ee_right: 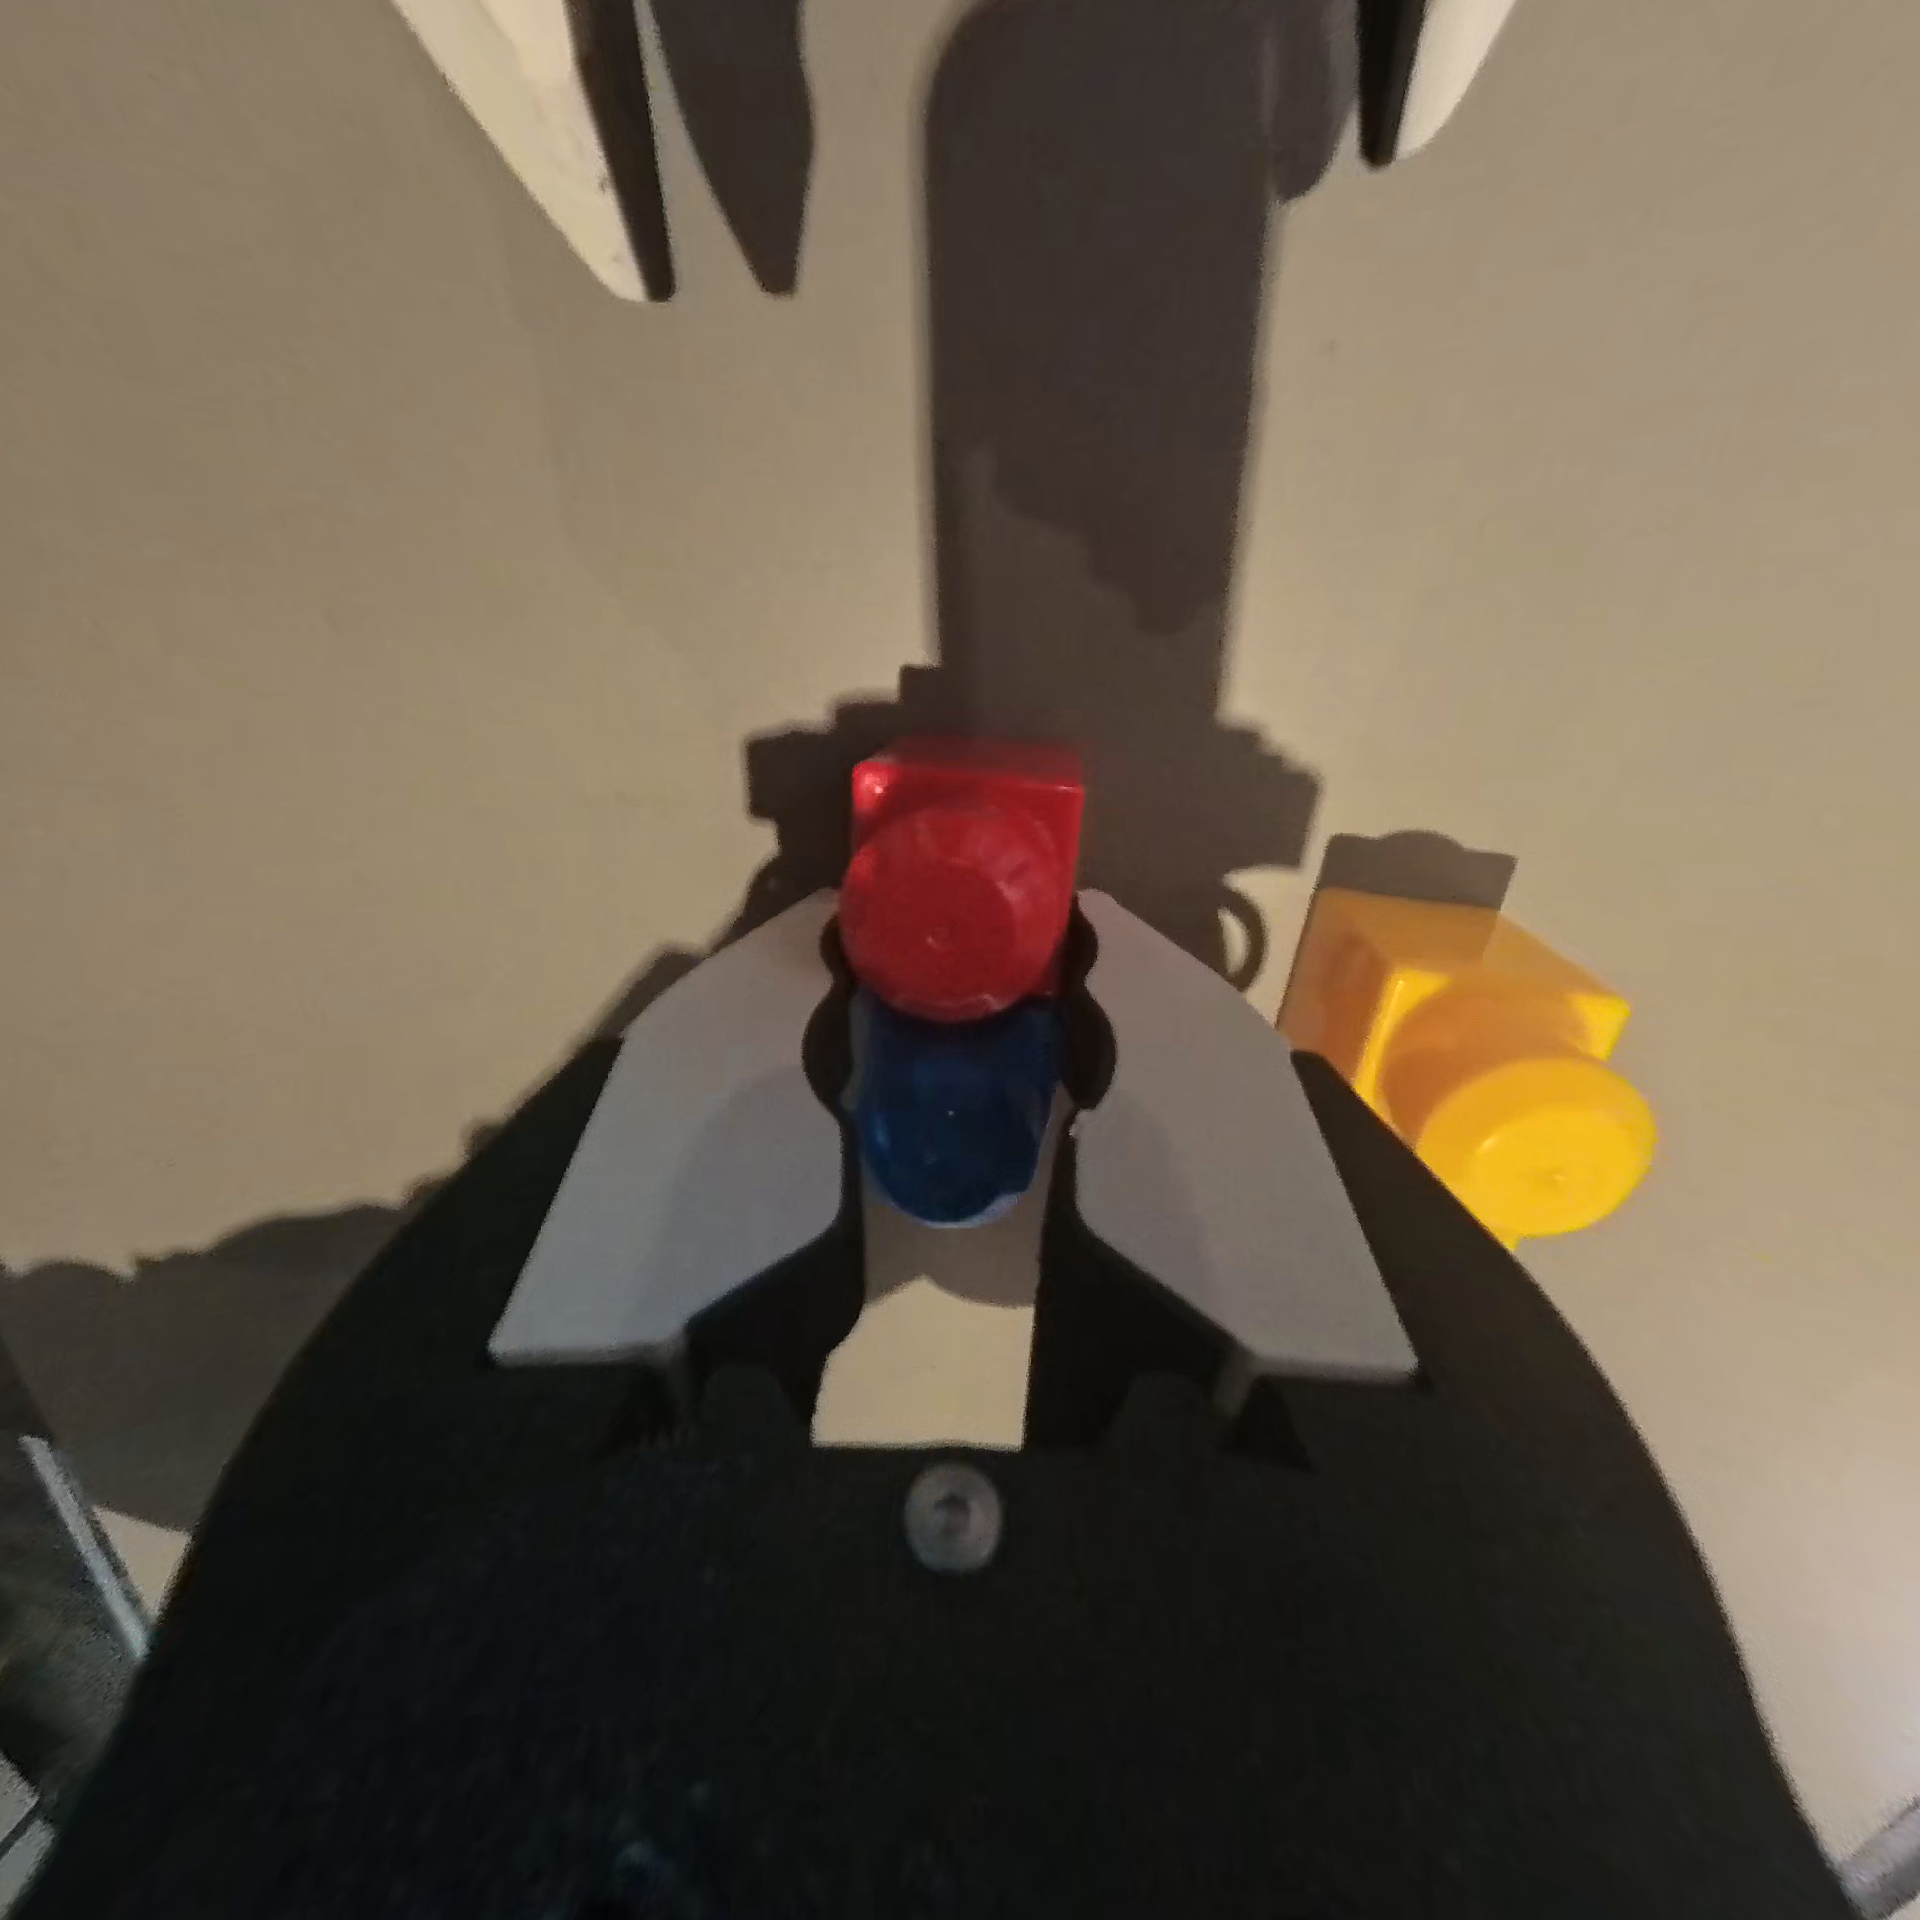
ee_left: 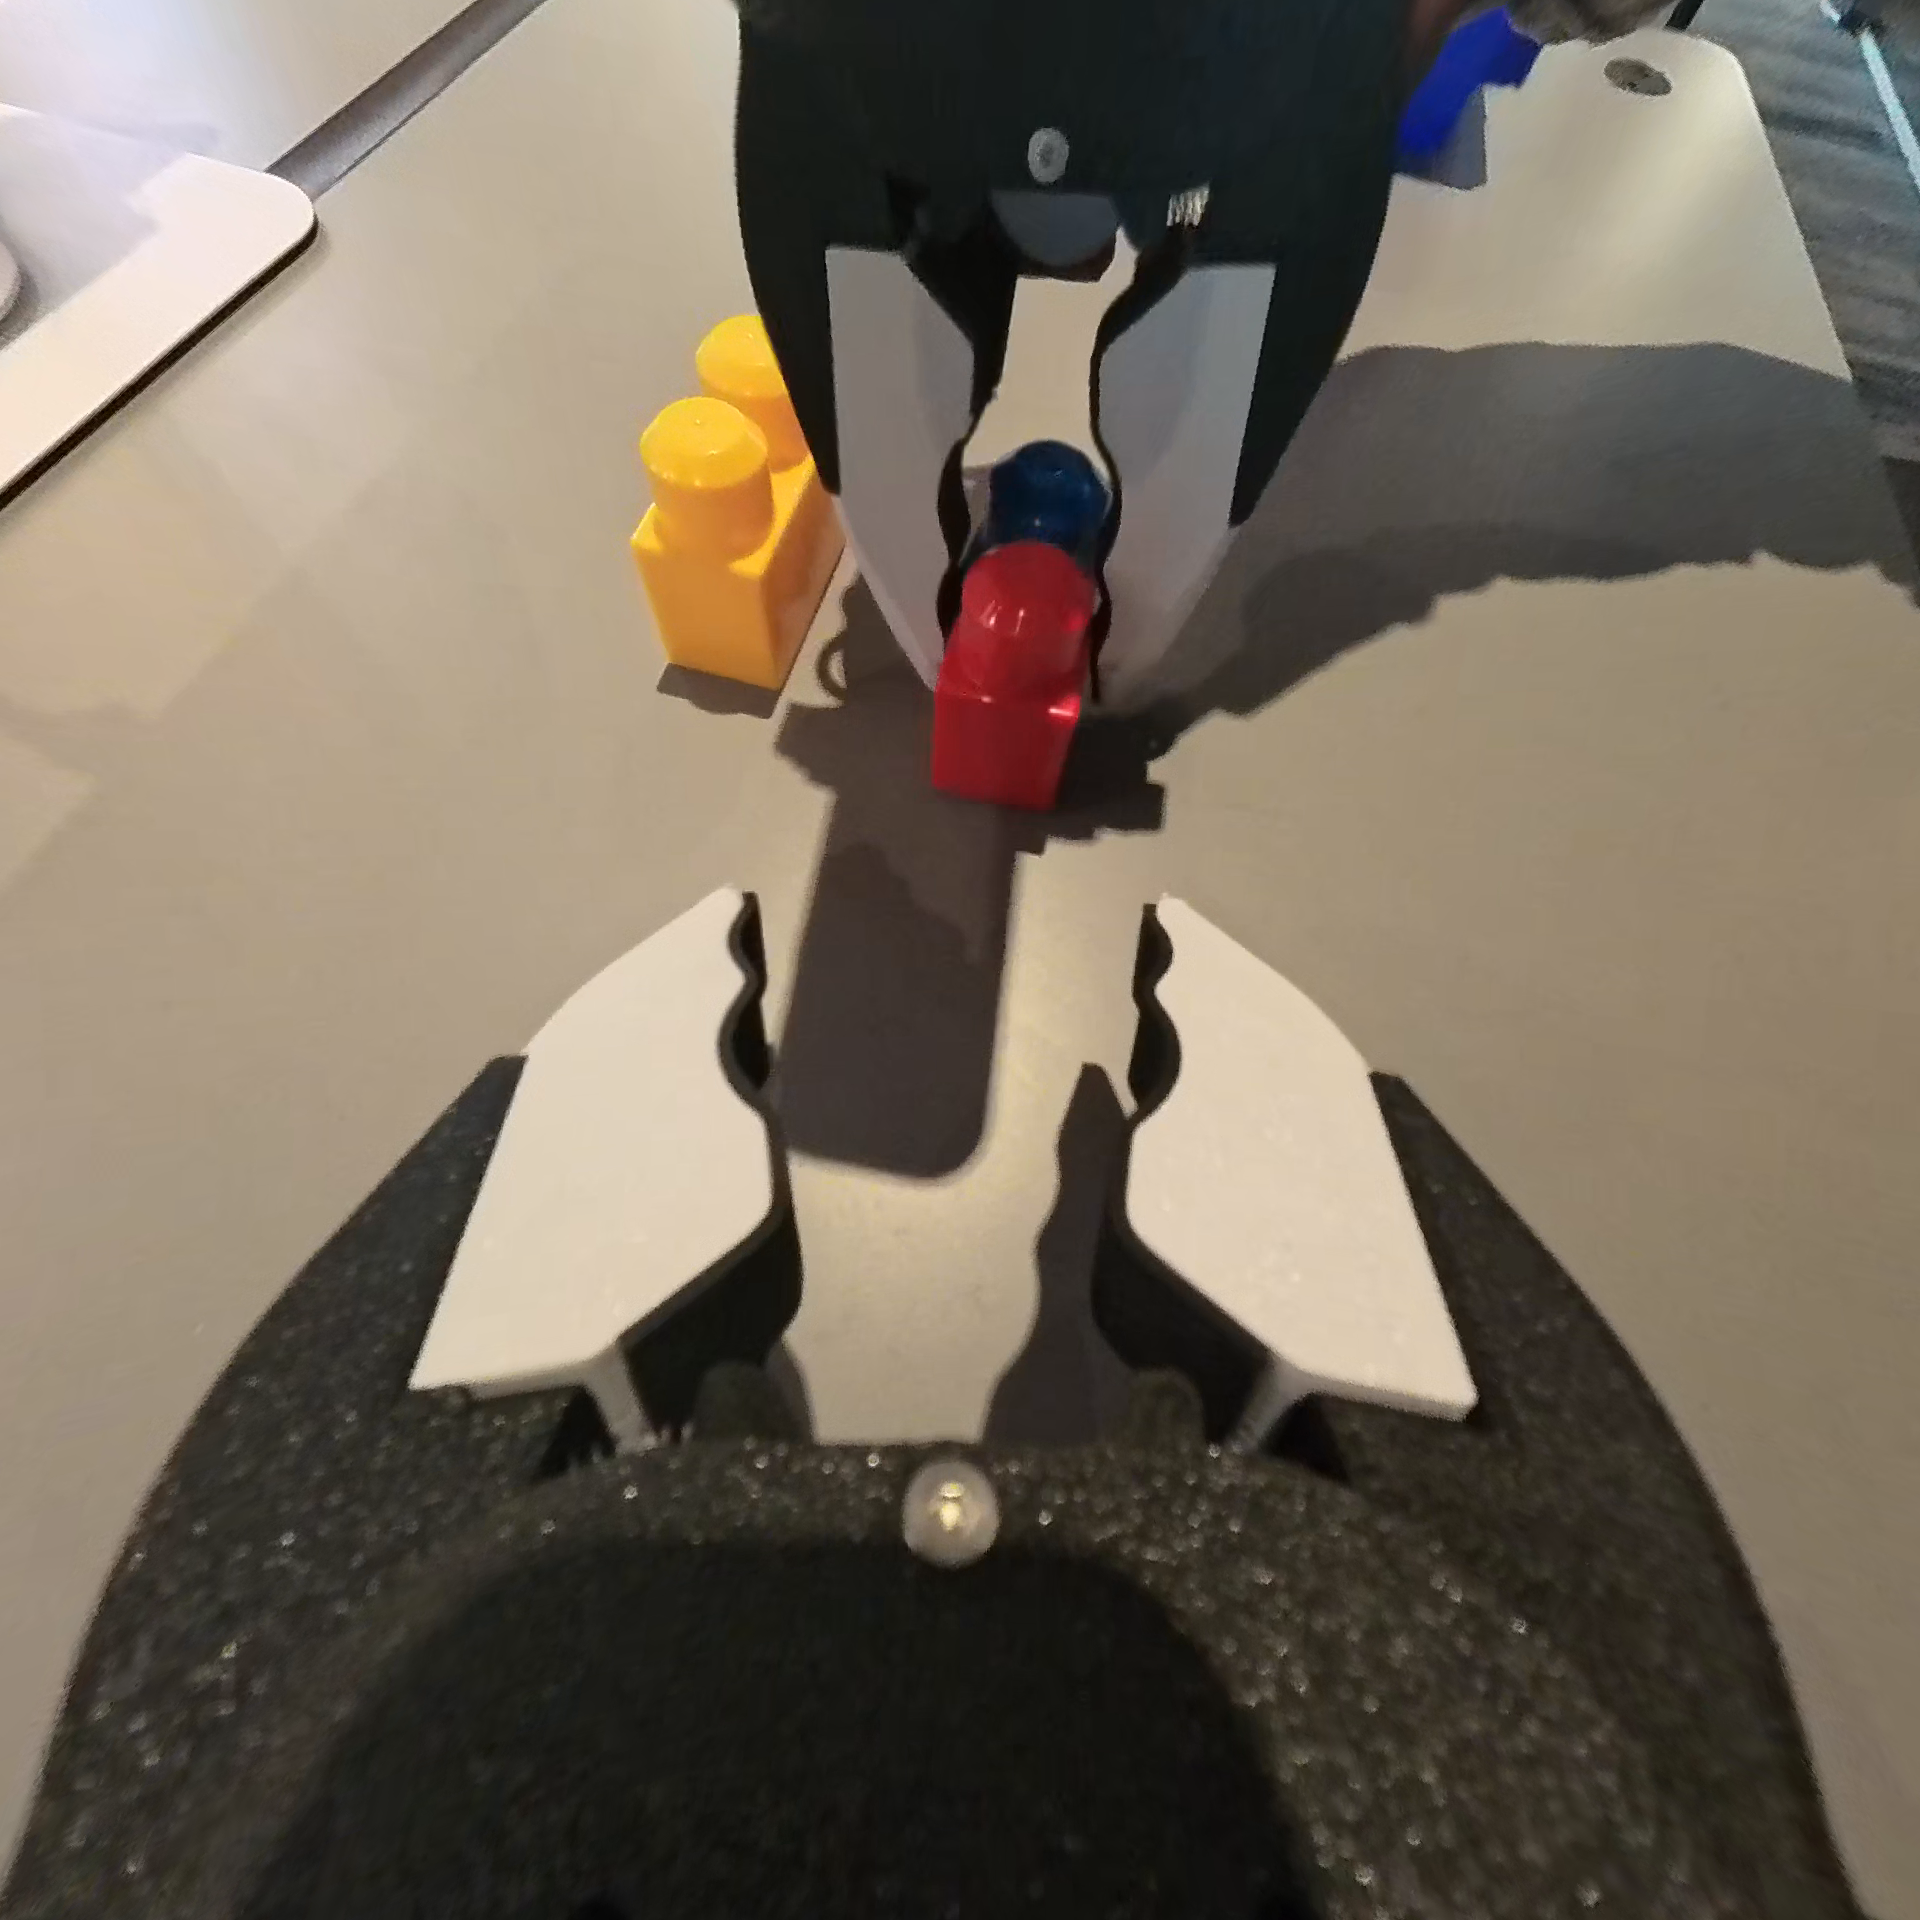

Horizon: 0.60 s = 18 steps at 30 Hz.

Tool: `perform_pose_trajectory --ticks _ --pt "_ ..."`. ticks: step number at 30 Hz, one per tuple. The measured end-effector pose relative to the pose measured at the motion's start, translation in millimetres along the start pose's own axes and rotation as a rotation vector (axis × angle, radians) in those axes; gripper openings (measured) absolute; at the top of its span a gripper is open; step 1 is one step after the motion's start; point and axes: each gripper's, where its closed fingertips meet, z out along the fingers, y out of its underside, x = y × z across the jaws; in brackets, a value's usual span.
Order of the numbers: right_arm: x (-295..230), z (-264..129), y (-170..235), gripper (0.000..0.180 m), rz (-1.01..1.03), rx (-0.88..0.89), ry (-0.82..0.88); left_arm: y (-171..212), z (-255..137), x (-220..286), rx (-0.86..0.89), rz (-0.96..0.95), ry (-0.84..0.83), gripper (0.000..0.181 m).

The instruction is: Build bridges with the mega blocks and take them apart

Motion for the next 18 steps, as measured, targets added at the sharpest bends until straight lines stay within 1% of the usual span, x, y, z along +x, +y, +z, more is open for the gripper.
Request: perform_pose_trajectory --ticks 3,6,9,11,13,15,18 --pt "-0.3 -0.6 -1.7 0.037 -0.017 0.008 0.001 -0.3 0.3 0.9 0.0 0.002 0.003 0.068" --pt "0.3 -7.1 -4.1 0.048 -0.029 0.048 0.01 -0.6 0.7 1.5 0.0 0.003 0.006 0.068" --pt "0.0 -18.9 -5.6 0.052 -0.044 0.121 0.028 -1.1 0.9 2.4 -0.001 0.007 0.008 0.068" --pt "-0.3 -33.3 -7.1 0.056 -0.042 0.226 0.051 -2.1 0.1 2.9 0.001 0.009 0.007 0.068" --pt "1.0 -51.5 -4.5 0.062 -0.02 0.369 0.097 -3.3 -1.2 2.6 0.006 0.011 0.004 0.068" --pt "1.5 -67.1 5.5 0.061 0.005 0.518 0.146 -4.5 -2.0 2.3 0.013 0.01 0.002 0.068" --pt "0.5 -70.9 28.6 0.053 0.028 0.657 0.182 -3.7 0.9 3.2 0.009 0.009 0.008 0.067"
